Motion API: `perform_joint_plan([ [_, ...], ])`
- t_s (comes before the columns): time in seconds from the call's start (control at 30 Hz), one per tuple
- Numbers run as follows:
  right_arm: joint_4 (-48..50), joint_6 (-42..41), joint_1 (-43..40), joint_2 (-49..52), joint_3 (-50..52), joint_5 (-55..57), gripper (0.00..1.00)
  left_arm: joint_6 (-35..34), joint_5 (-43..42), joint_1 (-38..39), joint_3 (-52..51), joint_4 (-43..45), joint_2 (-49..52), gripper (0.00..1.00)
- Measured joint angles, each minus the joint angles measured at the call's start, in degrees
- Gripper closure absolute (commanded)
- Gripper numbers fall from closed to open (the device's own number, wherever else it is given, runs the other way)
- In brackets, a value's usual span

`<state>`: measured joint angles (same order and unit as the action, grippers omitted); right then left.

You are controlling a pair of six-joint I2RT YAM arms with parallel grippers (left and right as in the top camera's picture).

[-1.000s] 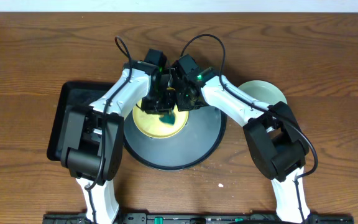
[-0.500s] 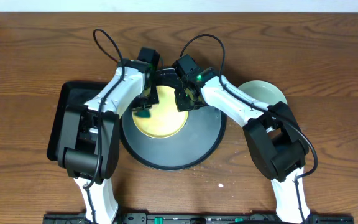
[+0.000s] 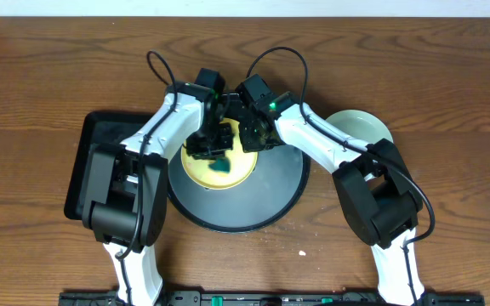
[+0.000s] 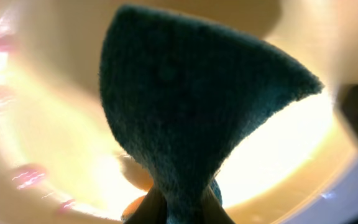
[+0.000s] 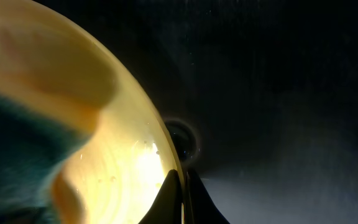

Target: Clean dirty plates on tray and stack at the side

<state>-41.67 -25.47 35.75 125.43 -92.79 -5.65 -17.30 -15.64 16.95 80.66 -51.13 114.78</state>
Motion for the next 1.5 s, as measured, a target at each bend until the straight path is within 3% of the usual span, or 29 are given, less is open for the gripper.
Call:
perform_joint_plan([
  [0.27, -0.02, 0.0, 0.0, 0.0, 0.0, 0.0, 0.99, 0.11, -0.48, -1.62, -0.02, 8.09, 0.0, 0.92],
  [0.57, 0.0, 0.52, 0.0, 0.0, 0.0, -0.26, 0.99, -3.04, 7.5, -11.61, 7.87, -2.8, -0.94, 0.93],
  [0.77, 0.28, 7.39, -0.37, 0.0, -0.02, -5.55, 0.99, -3.63, 9.55, -17.68, 9.94, -8.52, -9.22, 0.92],
  [1.0, -1.42, 10.45, -1.64, -4.04, 0.0, -8.13, 0.99, -3.45, 9.84, -22.05, 10.58, -9.33, -16.83, 0.92],
  [1.27, -6.93, 13.18, -2.16, -20.63, -0.39, 9.09, 0.99, -3.45, 10.03, -23.98, 10.58, -9.6, -17.27, 0.92],
  [1.5, -10.01, 15.32, 3.13, -25.62, -0.46, 30.12, 0.99, -3.45, 10.03, -23.98, 10.58, -9.79, -17.27, 0.93],
])
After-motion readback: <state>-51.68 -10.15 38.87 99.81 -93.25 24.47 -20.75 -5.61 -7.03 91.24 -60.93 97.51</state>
